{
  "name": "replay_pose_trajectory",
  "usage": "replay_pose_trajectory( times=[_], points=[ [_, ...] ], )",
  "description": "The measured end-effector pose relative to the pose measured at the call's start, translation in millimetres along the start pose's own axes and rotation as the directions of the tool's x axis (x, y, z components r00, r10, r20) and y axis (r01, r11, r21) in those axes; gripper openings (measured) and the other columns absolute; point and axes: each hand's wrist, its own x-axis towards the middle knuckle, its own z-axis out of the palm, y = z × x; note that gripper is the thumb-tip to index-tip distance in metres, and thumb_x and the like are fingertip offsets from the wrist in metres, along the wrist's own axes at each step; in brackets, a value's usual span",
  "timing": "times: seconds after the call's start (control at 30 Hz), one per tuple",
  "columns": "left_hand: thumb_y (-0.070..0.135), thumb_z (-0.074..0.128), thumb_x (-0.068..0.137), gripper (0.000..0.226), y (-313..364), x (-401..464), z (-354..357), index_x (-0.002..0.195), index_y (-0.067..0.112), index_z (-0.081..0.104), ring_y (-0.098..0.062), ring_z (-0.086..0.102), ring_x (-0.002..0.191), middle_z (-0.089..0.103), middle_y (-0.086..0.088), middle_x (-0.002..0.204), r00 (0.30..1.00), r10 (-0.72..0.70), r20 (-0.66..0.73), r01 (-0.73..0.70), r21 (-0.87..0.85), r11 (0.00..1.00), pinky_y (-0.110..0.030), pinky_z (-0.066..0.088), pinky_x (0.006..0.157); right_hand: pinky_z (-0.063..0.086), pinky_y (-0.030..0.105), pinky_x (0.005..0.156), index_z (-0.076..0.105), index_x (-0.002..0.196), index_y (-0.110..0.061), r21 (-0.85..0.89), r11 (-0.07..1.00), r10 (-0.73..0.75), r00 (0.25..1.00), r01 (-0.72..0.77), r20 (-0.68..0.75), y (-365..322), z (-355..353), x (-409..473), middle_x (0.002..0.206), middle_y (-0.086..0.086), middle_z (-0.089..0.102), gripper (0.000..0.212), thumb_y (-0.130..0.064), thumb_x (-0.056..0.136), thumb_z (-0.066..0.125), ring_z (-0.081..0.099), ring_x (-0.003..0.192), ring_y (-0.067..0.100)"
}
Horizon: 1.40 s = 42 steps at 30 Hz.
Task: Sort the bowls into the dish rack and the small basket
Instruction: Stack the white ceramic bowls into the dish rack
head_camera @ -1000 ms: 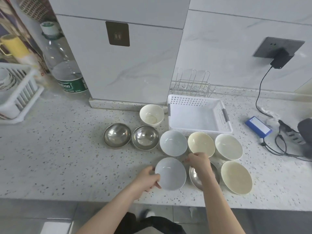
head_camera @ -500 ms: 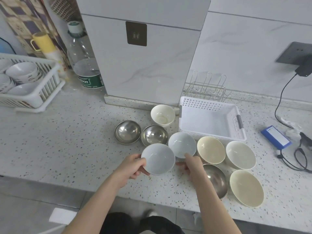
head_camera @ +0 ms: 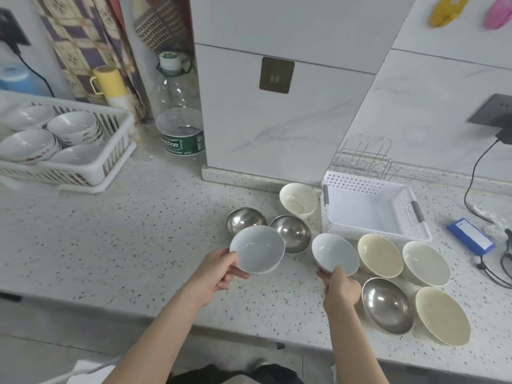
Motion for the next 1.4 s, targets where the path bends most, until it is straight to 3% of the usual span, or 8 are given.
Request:
replay_pose_trajectory(
  times=[0.13,0.23,0.43,0.53,0.73,1.13,1.4],
  points=[
    [0.005,0.047,0.08,0.034,8,-8,-55,0.111,0.011,0.062,-0.01,0.03,0.046,0.075,-0.022,0.082,0.999,0.022,-0.03,-0.023,-0.008,1.0,-0.02,0.024,0.039,0.037,0.026,0.051,0.056,0.094,-0.004,0.099,0.992,-0.068,0.988,0.083,-0.138,14,24,-47,0.065,0.007,0.069,0.019,-0.014,0.082,0.044,0.045,0.054,0.012],
    [0.007,0.048,0.08,0.031,14,-15,-104,0.107,0.013,0.063,-0.01,0.033,0.046,0.076,-0.02,0.081,0.997,0.061,-0.052,-0.061,-0.003,0.998,-0.02,0.026,0.04,0.032,0.026,0.046,0.053,0.074,-0.01,0.121,0.985,-0.104,0.985,0.12,-0.134,20,52,-86,0.066,0.009,0.07,0.012,-0.014,0.082,0.045,0.036,0.048,0.012],
    [0.008,0.046,0.083,0.026,18,-29,-198,0.102,0.016,0.061,-0.009,0.032,0.041,0.076,-0.019,0.078,0.987,0.088,-0.133,-0.095,-0.051,0.994,-0.02,0.026,0.037,0.02,0.021,0.037,0.053,0.072,-0.008,0.134,0.985,-0.111,0.994,0.11,0.001,41,119,-165,0.061,0.011,0.069,0.014,-0.01,0.082,0.045,0.019,0.035,0.009],
    [0.008,0.047,0.083,0.027,14,-40,-243,0.105,0.014,0.062,-0.01,0.031,0.042,0.076,-0.019,0.08,0.98,0.086,-0.178,-0.103,-0.095,0.99,-0.022,0.025,0.04,0.02,0.02,0.036,0.053,0.072,-0.009,0.12,0.988,-0.113,0.99,0.102,0.085,53,149,-200,0.053,0.007,0.069,0.013,-0.011,0.082,0.045,0.019,0.04,0.012],
    [0.008,0.048,0.086,0.024,16,-54,-314,0.104,0.015,0.062,-0.007,0.035,0.038,0.076,-0.017,0.079,0.947,0.108,-0.303,-0.157,-0.145,0.977,-0.02,0.027,0.038,0.024,0.022,0.041,0.055,0.078,-0.012,0.029,0.989,-0.148,0.965,0.145,0.216,60,203,-244,0.061,0.01,0.072,0.009,-0.011,0.084,0.049,0.025,0.045,0.012],
    [0.01,0.049,0.086,0.022,91,-26,-379,0.105,0.012,0.061,-0.008,0.032,0.043,0.077,-0.018,0.081,0.885,0.146,-0.441,-0.26,-0.211,0.942,-0.021,0.026,0.039,0.031,0.025,0.046,0.066,0.074,-0.004,-0.074,0.912,-0.33,0.829,0.404,0.451,11,313,-266,0.063,0.009,0.073,0.02,-0.011,0.083,0.05,0.034,0.05,0.013],
    [0.009,0.047,0.088,0.021,133,-5,-410,0.104,0.012,0.06,-0.011,0.03,0.045,0.077,-0.016,0.081,0.854,0.163,-0.495,-0.297,-0.206,0.932,-0.02,0.026,0.037,0.031,0.023,0.045,0.066,0.072,-0.009,-0.085,0.898,-0.317,0.769,0.431,0.555,-5,371,-277,0.062,0.009,0.073,0.018,-0.011,0.083,0.051,0.033,0.045,0.011]
  ],
)
